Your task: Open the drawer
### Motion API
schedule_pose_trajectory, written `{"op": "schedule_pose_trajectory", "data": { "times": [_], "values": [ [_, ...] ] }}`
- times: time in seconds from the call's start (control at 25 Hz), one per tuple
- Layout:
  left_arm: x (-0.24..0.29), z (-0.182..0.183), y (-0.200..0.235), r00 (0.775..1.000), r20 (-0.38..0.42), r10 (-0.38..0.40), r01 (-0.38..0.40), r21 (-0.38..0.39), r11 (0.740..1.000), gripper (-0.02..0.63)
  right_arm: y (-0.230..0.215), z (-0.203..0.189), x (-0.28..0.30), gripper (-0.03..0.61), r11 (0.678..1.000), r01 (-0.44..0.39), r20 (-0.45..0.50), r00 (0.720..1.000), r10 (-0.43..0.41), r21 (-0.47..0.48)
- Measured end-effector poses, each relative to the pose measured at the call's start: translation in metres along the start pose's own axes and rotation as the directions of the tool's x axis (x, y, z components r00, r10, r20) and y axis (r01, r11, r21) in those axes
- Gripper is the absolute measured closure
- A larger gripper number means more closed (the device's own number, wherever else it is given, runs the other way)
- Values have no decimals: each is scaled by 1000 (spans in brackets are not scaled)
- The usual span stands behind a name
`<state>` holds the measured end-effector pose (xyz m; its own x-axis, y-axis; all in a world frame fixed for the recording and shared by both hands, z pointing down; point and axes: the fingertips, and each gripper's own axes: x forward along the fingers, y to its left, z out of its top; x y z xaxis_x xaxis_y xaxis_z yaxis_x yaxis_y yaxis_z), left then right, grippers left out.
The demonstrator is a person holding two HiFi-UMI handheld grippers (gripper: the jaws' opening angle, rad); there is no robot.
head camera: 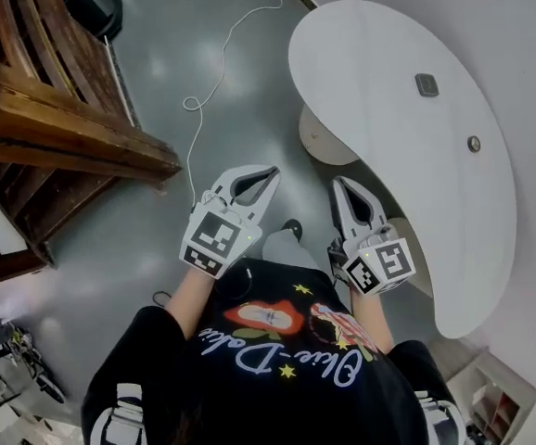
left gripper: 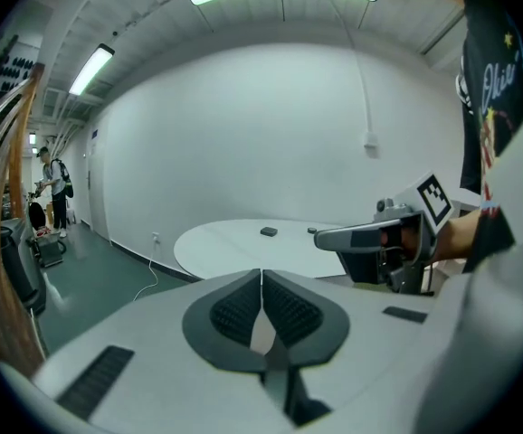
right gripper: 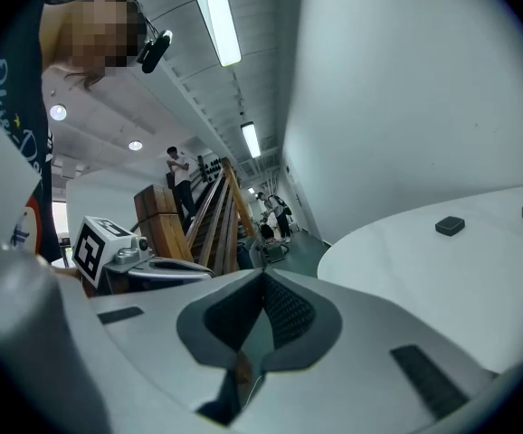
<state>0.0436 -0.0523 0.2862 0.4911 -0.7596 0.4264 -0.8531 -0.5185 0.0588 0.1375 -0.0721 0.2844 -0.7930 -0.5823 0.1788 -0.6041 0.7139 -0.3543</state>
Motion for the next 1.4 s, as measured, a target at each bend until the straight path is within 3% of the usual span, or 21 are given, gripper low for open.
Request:
{"op": "schedule_pose_trajectory", "data": {
  "times": [0.24,0.44,0.72,0.84,1.12,1.4],
  "values": [
    [25,-22,19,999,-37,33,-34,-29,999,607,-17,-20,20,580,999,-29,-59,998,30,20],
    [40,-58,39,995,-72,70,-77,-99,992,607,-29,-50,34,580,999,-40,-134,990,44,29],
    [80,-103,79,997,-46,64,-71,-152,986,607,-53,-96,63,580,998,50,-193,980,-41,39],
    [98,-123,91,998,-61,33,-40,-130,991,607,-62,-114,82,580,995,94,-202,976,-86,27],
    [147,-151,103,998,-37,-44,39,-125,991,606,-95,-149,120,580,973,224,-188,959,-211,50],
    [194,-176,103,996,-29,-78,73,-146,987,606,-122,-172,140,580,954,293,-190,942,-277,59]
  ]
}}
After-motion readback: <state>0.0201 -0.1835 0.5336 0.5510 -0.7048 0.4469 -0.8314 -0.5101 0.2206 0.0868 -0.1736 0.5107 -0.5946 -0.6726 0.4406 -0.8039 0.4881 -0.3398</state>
